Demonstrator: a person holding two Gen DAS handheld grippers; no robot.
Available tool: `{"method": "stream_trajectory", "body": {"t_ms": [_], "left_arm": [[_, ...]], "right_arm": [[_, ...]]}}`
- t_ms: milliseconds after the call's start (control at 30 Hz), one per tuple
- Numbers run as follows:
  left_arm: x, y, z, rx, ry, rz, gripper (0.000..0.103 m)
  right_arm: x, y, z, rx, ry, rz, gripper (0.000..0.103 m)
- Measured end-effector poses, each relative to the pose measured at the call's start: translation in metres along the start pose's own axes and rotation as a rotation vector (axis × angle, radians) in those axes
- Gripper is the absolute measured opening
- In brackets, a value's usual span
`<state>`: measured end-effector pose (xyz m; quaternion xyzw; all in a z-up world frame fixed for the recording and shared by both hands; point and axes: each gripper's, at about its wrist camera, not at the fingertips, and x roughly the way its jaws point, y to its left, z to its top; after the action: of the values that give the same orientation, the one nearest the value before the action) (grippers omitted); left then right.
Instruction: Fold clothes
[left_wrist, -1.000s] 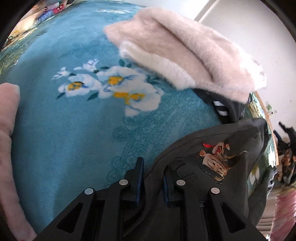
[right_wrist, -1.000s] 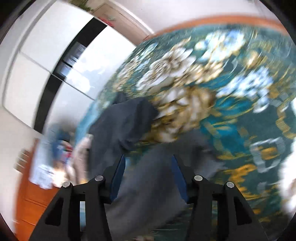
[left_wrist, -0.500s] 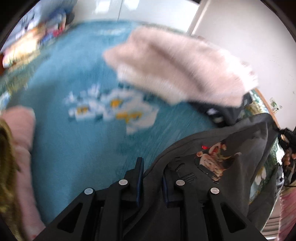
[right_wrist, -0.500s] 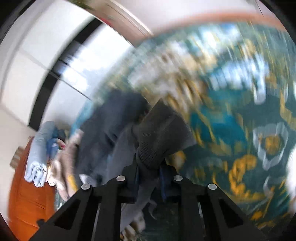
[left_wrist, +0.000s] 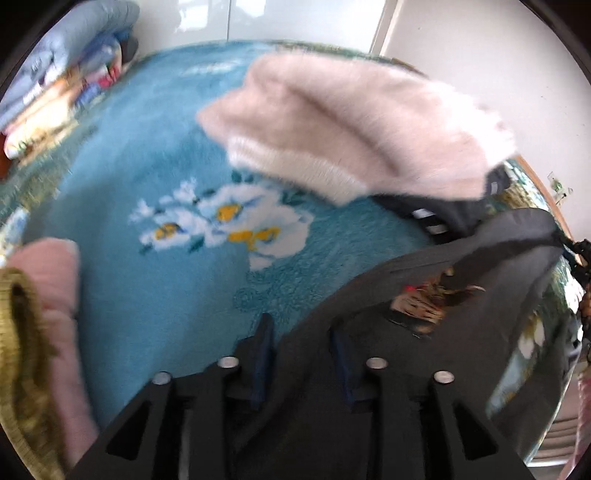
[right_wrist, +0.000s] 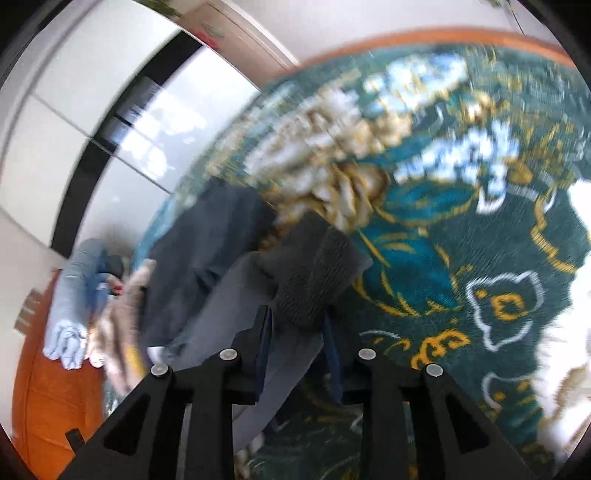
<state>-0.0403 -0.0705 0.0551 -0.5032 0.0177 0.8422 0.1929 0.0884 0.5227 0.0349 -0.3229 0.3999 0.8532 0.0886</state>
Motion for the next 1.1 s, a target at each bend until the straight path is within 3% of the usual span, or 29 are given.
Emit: {"method": "stream_trajectory", "body": {"t_ms": [33, 167, 300, 367, 467, 600, 667, 767, 833, 933, 1100], "left_arm": [[-0.014, 0.002, -0.005, -0.012, -0.030, -0.013, 0.062], [-0.074, 0.022, -0.034, -0.097, -0.150, -0.049, 0.064], [-0.120, 0.056, -0.096, -0.256, -0.226, -0.021, 0.071], [-0.130, 0.075, -0.133, -0.347, -0.212, 0.001, 0.071], [-0.128, 0.098, -0.189, -0.487, -0.143, 0.001, 0.071], [-0.101, 0.112, -0.244, -0.660, -0.020, -0.119, 0.071], [-0.092, 0.110, -0.254, -0.718, -0.019, -0.213, 0.071], [-0.085, 0.100, -0.252, -0.739, -0.034, -0.272, 0.070], [-0.080, 0.091, -0.250, -0.738, -0.020, -0.318, 0.070], [-0.070, 0.077, -0.251, -0.739, -0.005, -0.341, 0.070], [-0.064, 0.070, -0.248, -0.778, -0.050, -0.347, 0.066]], "right_arm": [[-0.011, 0.003, -0.003, -0.011, -0.013, 0.028, 0.029], [-0.052, 0.013, -0.031, -0.067, -0.012, 0.079, 0.030], [-0.084, 0.008, -0.070, -0.105, 0.005, 0.083, 0.031], [-0.104, -0.007, -0.094, -0.094, 0.001, 0.092, 0.043], [-0.130, -0.035, -0.133, -0.051, 0.000, 0.122, 0.044], [-0.155, -0.069, -0.166, -0.006, 0.001, 0.089, 0.044], [-0.164, -0.083, -0.174, 0.026, 0.000, 0.071, 0.044], [-0.173, -0.102, -0.182, 0.094, -0.008, 0.064, 0.044], [-0.170, -0.109, -0.185, 0.147, 0.006, 0.106, 0.044], [-0.154, -0.112, -0.188, 0.188, 0.039, 0.112, 0.044], [-0.135, -0.106, -0.188, 0.219, 0.040, 0.140, 0.045]]}}
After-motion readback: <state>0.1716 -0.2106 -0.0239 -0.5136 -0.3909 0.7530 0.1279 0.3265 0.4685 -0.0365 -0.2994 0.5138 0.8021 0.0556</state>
